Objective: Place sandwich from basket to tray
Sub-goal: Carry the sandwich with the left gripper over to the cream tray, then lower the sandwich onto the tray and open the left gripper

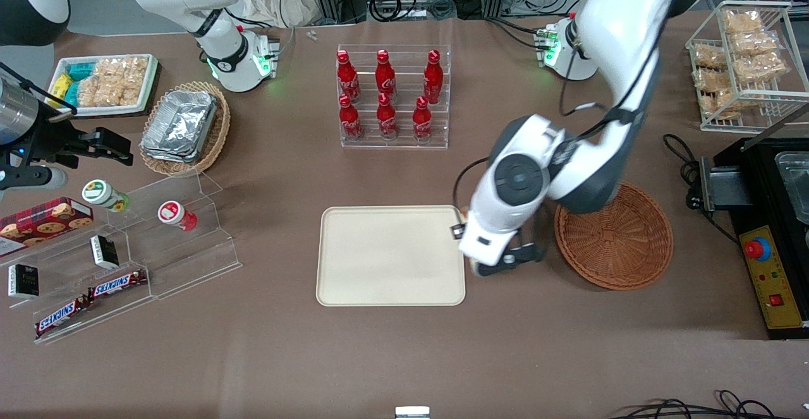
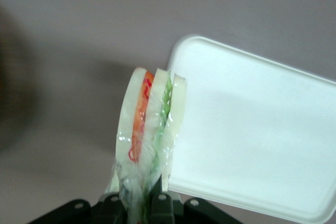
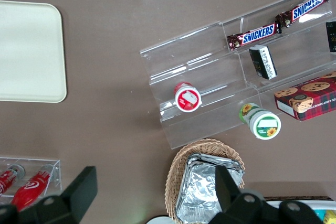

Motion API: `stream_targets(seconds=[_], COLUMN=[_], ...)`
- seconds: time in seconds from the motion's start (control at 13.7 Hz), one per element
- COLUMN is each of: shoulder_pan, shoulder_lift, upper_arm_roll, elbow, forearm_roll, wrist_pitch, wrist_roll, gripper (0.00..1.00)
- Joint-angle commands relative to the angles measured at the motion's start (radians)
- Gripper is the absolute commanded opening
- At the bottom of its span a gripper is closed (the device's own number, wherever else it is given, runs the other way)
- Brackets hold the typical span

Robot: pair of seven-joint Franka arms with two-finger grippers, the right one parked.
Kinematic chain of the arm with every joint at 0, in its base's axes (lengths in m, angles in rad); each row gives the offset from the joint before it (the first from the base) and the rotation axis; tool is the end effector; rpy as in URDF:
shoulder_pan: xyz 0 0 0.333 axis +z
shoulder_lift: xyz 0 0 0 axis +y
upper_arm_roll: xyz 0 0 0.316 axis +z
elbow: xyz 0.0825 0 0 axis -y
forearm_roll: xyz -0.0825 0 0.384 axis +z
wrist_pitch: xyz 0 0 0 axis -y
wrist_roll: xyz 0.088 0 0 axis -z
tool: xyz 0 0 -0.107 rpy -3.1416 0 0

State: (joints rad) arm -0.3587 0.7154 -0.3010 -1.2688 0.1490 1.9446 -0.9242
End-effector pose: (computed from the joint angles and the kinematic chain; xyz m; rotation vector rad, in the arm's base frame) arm 0.6207 -0.3998 0.3435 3.0767 0.4310 -0.0740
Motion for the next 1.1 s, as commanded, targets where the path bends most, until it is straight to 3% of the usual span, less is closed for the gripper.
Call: stream_targets(seconds=[0.0,0.22,0.29,0.37,0.44,0.73,1.02], shoulder_pan=[-0.061,-0.075,-0.075,-0.075,-0.075,-0.071,-0.002], shoulder_lift=[0.122,0.191,0.199,0.200,0.200,0.152,-0.055], upper_arm_roll=[0.008,0.008,0.008,0.008,0.008,0.008,0.026], elbow=[0.078,0.078,0.078,0.078,0.077,0.068,-0.050], forearm_roll=[0.078,0.104,0.104,0.103,0.104,0.113,0.112], wrist_pitch=[0.077,0.125,0.128,0.131,0.131,0.116,0.050], wrist_roll=[-0.001,0.004,0.004,0.002,0.002,-0.015,-0.002], gripper=[0.00,0.04,0.20,0.55,1.00,1.00,1.00])
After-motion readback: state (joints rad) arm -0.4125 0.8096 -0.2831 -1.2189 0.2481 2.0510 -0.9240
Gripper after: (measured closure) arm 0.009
